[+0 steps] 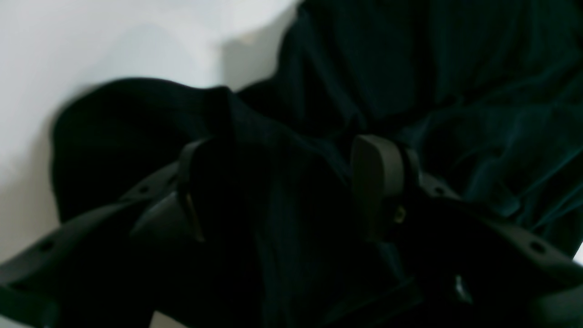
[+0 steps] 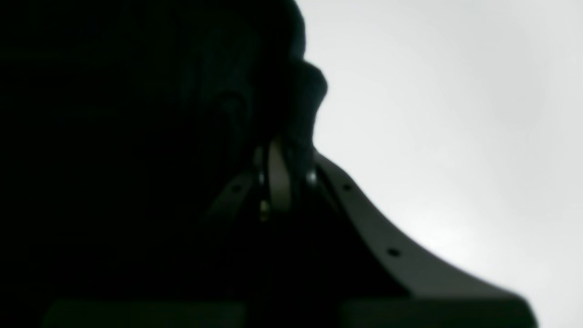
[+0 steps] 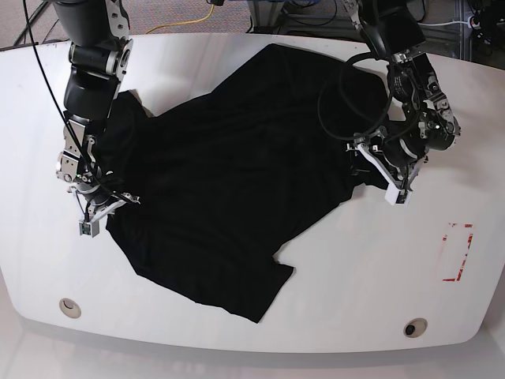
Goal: Layout the t-shirt on the table in an organized manner, then fold the t-shirt properly
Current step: 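Pull the shirt edges apart with both grippers, stretching it flat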
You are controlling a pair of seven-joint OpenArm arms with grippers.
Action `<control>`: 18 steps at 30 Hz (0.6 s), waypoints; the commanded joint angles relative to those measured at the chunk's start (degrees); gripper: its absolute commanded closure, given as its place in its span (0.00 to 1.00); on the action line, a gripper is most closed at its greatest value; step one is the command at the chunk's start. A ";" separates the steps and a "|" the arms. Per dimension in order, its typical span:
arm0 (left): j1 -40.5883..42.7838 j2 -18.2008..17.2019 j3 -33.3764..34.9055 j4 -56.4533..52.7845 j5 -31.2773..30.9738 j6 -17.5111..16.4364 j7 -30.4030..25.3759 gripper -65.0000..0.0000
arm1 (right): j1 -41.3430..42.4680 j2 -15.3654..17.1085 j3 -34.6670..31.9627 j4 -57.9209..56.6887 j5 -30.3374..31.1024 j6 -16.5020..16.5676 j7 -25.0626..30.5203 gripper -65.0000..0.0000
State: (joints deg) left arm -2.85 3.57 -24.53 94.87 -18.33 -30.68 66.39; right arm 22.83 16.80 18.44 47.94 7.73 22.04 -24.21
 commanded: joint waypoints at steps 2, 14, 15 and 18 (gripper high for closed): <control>-0.71 -0.19 0.05 0.65 -0.97 -0.22 -0.85 0.41 | 1.48 0.65 0.07 0.80 0.23 0.16 0.16 1.00; -0.09 -0.10 0.05 -3.66 -0.97 -0.05 -0.24 0.41 | 1.57 0.65 0.07 0.80 0.23 0.16 0.16 1.00; -0.09 -0.10 0.05 -3.92 -0.97 0.04 -0.24 0.41 | 1.57 0.65 0.07 0.80 0.23 0.16 0.16 1.00; -0.09 -0.10 0.05 -4.98 -0.97 0.04 -0.24 0.41 | 1.57 0.65 0.07 0.80 0.23 0.16 0.16 1.00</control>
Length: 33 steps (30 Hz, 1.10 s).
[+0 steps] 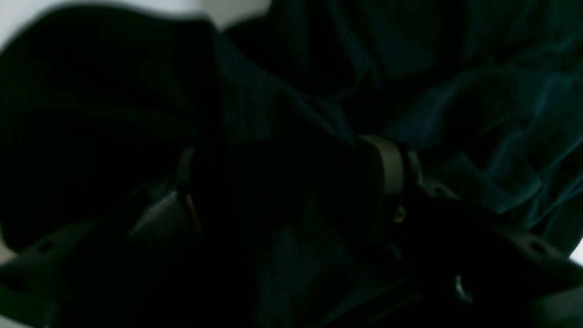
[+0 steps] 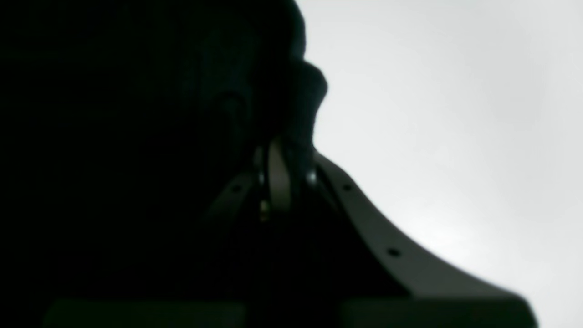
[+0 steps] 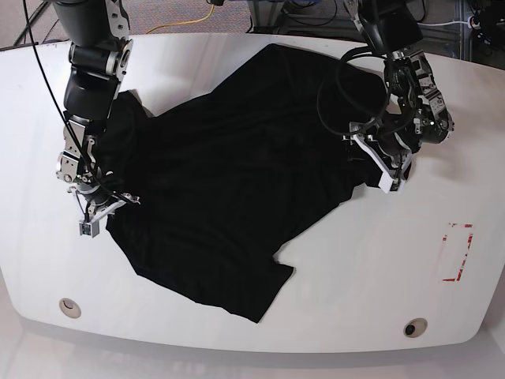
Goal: Layout the t-shirt on the table in an organized manner, then fold the t-shirt properly
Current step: 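Pull the shirt edges apart with both grippers, stretching it flat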
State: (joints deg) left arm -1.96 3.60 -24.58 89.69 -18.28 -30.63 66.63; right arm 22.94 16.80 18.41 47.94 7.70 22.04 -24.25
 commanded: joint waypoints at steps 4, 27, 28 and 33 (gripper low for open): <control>-0.99 -0.12 0.09 -0.33 -1.01 0.00 -0.56 0.41 | 1.46 0.65 0.09 0.80 0.25 0.16 0.21 1.00; -0.99 -0.12 0.09 0.11 -0.84 0.08 -0.65 1.00 | 1.46 0.65 0.09 0.80 0.25 0.16 0.21 1.00; -0.99 -0.12 0.09 0.29 -0.84 0.08 -0.65 1.00 | 1.46 0.65 0.09 0.80 0.25 0.16 0.21 1.00; -0.99 -0.39 -0.08 2.66 -0.84 0.08 -0.74 1.00 | 1.46 0.65 0.09 0.80 0.25 0.16 0.21 1.00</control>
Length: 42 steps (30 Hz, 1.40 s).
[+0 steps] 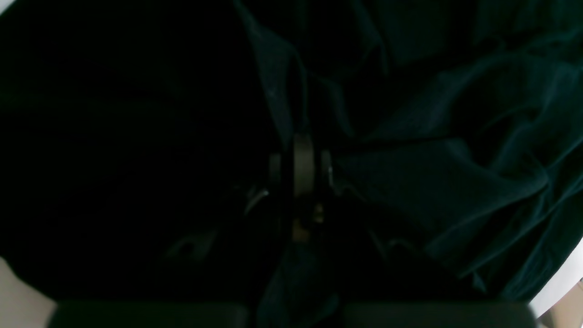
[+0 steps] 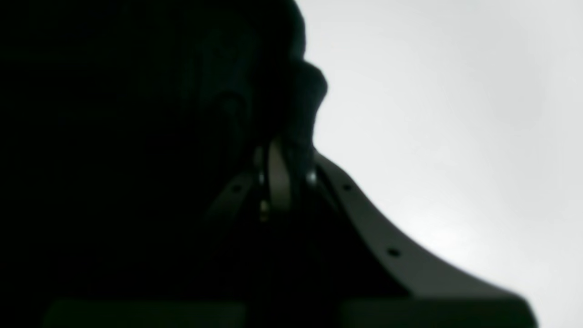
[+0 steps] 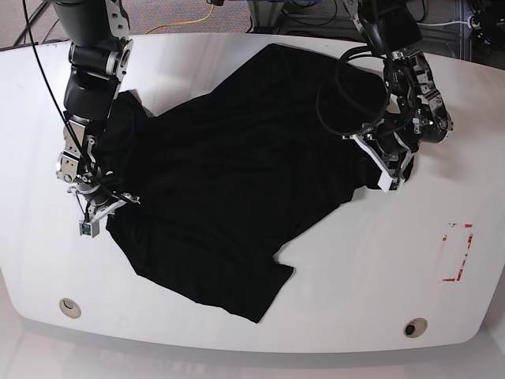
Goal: Layout the t-shirt on the table in an organized manner, then fold the t-shirt properly
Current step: 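Pull the shirt edges apart with both grippers, stretching it flat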
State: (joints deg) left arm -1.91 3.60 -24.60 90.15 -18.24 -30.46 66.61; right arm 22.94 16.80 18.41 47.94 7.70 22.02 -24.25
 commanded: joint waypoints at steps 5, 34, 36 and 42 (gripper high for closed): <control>-1.38 -2.06 -0.06 3.08 -0.88 -0.09 -0.63 1.00 | 1.46 0.74 0.27 0.80 0.25 0.18 0.21 1.00; -3.67 -15.77 -3.84 2.91 -1.06 -0.62 -0.37 1.00 | -1.18 5.58 11.61 0.89 0.25 0.09 -0.67 1.00; -3.67 -16.21 -3.84 2.91 -1.06 -0.62 -0.37 1.00 | -1.62 5.58 12.31 0.89 0.25 0.09 -1.11 1.00; -3.32 -16.30 -3.93 2.91 -1.06 -2.73 0.34 1.00 | -4.52 5.58 14.86 2.30 0.25 0.09 -2.26 1.00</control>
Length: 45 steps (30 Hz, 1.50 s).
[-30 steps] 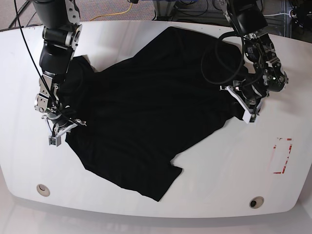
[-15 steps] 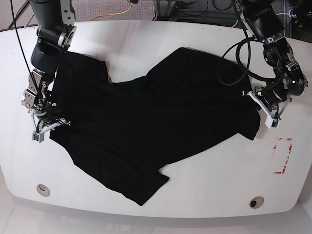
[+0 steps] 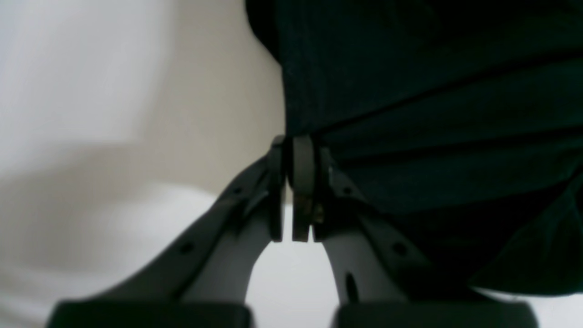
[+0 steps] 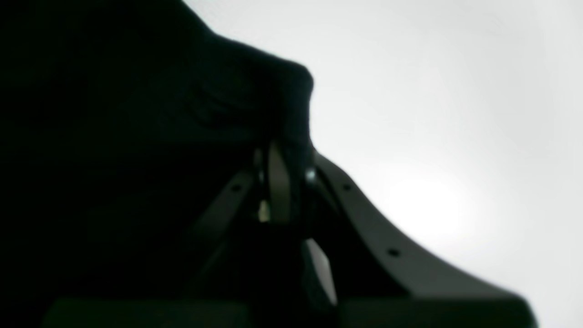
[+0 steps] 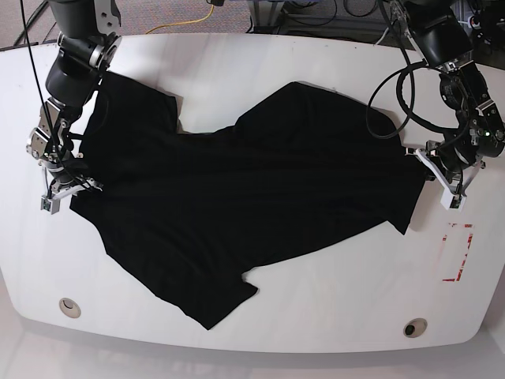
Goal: Layout the t-shirt on the table in an organized manner, then fold the t-shirt properly
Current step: 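Pull the shirt edges apart with both grippers, stretching it flat, then release the shirt and move both grippers inward onto the shirt's collar edge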
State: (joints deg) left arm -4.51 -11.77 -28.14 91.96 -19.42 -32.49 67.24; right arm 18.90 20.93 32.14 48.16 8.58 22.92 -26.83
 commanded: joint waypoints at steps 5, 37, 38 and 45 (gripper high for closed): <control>-0.37 -1.99 -0.39 0.92 0.21 -2.37 1.28 1.00 | -4.43 0.21 1.75 7.88 -0.62 -0.98 -0.47 1.00; 1.66 -0.67 8.67 2.67 0.04 -7.51 0.76 0.99 | -11.91 -4.27 1.57 35.05 -0.97 -1.33 -10.75 0.03; 1.57 -0.32 8.84 3.03 0.04 -7.51 0.49 0.99 | -11.91 -4.18 1.57 35.75 -0.97 -1.33 -10.84 0.01; 1.57 1.62 12.27 6.54 0.30 -7.51 -3.11 0.99 | -11.73 -4.27 0.61 43.57 -0.89 -0.90 -11.54 0.00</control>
State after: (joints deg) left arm -1.96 -9.91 -16.86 96.60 -18.55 -39.94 65.71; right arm 5.96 15.53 33.36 88.07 7.25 21.52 -39.31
